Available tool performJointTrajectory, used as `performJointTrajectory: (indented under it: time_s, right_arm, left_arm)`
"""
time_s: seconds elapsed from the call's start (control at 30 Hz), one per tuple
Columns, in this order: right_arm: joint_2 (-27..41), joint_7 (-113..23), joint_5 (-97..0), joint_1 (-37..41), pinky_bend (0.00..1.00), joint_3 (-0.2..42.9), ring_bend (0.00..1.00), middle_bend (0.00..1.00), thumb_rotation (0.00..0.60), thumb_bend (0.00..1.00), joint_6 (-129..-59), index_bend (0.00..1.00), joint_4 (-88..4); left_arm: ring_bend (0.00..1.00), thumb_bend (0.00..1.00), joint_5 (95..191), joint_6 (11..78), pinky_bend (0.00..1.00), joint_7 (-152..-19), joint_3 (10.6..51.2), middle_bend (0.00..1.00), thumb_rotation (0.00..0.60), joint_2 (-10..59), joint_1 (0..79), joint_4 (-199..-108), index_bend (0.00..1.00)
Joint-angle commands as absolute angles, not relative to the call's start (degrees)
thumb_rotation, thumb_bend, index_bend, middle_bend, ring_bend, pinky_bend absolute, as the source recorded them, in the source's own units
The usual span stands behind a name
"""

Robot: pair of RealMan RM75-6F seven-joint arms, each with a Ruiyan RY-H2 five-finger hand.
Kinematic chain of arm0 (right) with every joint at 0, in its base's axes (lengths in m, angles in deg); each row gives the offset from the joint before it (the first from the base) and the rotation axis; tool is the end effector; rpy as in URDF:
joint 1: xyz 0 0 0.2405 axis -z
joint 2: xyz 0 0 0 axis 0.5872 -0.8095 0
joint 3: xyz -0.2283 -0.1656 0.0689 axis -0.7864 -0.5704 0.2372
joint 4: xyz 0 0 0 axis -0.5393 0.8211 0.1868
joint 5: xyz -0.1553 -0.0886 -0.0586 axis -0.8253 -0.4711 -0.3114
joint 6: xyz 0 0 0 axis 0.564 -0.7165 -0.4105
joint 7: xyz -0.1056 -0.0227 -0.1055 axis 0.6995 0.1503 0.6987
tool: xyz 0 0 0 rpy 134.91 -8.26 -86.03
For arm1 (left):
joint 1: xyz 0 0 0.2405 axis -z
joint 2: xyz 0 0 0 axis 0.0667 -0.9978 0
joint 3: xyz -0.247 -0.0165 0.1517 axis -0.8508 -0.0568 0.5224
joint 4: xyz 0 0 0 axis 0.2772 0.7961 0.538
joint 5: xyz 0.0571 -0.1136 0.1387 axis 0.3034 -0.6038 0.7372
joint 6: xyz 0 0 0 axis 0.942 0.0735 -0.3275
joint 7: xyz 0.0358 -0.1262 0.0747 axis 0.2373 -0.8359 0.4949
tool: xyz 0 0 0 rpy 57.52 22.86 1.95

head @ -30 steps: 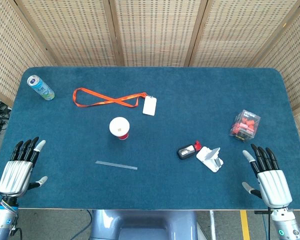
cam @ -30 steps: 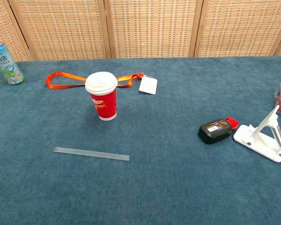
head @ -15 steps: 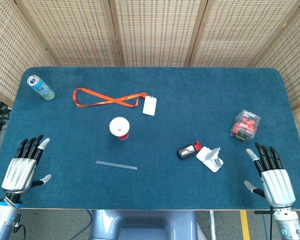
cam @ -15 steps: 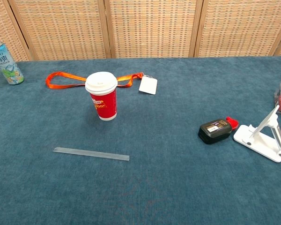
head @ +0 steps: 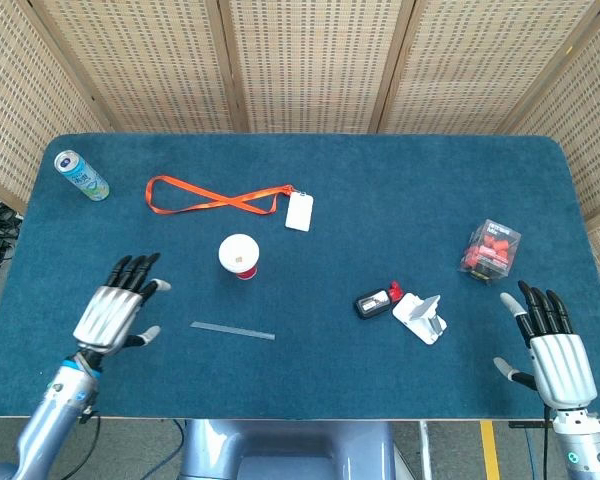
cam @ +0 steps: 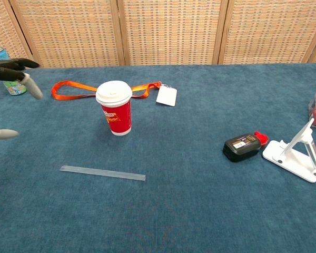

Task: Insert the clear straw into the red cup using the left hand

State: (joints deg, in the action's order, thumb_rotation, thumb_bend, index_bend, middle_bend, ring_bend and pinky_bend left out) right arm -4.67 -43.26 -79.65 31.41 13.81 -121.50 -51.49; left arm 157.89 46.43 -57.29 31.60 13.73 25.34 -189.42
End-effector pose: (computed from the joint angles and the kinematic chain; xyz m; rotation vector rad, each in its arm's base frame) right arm -0.3264 -0.1856 0.1670 1.4364 -0.7591 1.0272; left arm -0.2180 0.2635 0.0981 -1.7605 -0.8851 -0.8882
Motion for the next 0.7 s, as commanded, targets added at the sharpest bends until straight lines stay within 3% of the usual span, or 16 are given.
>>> performJointTrajectory:
  time_s: [0.03, 0.3, 0.7]
  right_arm:
    - [-4.8, -44.0, -79.0, 31.3, 0.00, 14.1, 0.00, 0.00, 0.600, 0.06, -121.2, 0.17, -51.2]
    - [-5.2, -46.0, -77.9, 31.4, 0.00, 14.7, 0.00, 0.00, 0.600, 0.06, -121.3, 0.17, -50.8]
    - [-5.4, -47.2, -77.5, 31.3, 0.00, 14.9, 0.00, 0.00, 0.600, 0.06, -121.3, 0.17, -50.4]
  left_arm:
    - [0.00, 0.23, 154.4, 43.7, 0.00, -54.3, 30.5, 0.00, 0.600, 17.3, 28.5, -188.9, 0.33]
    - [0.00, 0.28, 149.0, 40.9, 0.00, -48.6, 30.3, 0.00, 0.600, 24.2, 33.6, -186.4, 0.39]
    - [0.00, 0.29, 146.1, 40.9, 0.00, -42.2, 32.3, 0.00, 0.600, 30.2, 38.0, -184.5, 0.43]
